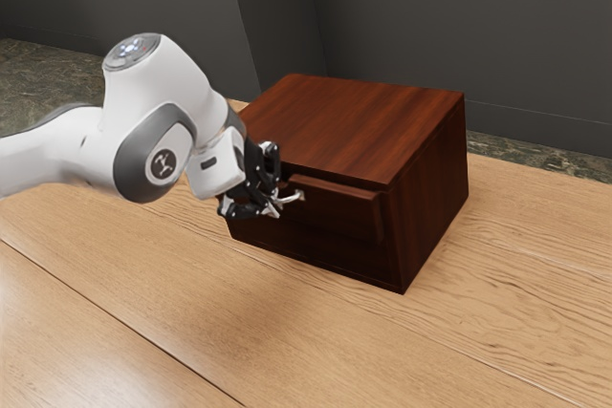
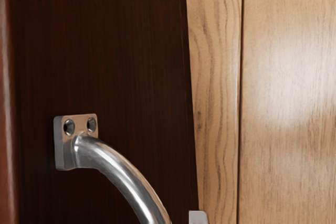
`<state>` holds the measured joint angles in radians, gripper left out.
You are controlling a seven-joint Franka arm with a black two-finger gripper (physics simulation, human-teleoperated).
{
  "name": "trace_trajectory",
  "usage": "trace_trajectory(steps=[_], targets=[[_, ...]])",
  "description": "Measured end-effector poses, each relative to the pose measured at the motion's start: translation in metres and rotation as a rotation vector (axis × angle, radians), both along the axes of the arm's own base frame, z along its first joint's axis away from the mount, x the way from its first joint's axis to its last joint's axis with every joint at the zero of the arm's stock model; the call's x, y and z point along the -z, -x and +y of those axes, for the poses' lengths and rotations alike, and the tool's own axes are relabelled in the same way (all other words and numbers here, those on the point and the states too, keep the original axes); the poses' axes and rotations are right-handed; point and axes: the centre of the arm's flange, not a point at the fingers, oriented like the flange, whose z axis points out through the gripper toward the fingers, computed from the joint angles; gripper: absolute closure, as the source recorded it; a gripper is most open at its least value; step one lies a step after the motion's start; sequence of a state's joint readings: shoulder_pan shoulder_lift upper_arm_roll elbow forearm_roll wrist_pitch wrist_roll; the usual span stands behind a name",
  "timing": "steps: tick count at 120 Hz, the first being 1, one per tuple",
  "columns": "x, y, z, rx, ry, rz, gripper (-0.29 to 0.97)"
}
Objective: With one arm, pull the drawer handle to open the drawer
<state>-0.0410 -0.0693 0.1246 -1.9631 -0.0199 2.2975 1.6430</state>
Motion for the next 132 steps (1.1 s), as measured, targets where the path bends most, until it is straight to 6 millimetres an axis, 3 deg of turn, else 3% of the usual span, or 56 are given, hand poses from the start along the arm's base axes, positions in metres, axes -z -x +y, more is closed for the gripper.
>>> trace_trajectory(steps=[86,132], targets=[[-0.009,0.038,-0.001,-0.016,0.02,0.0,0.79],[-0.012,0.07,-0.002,-0.029,0.039,0.011,0.8]])
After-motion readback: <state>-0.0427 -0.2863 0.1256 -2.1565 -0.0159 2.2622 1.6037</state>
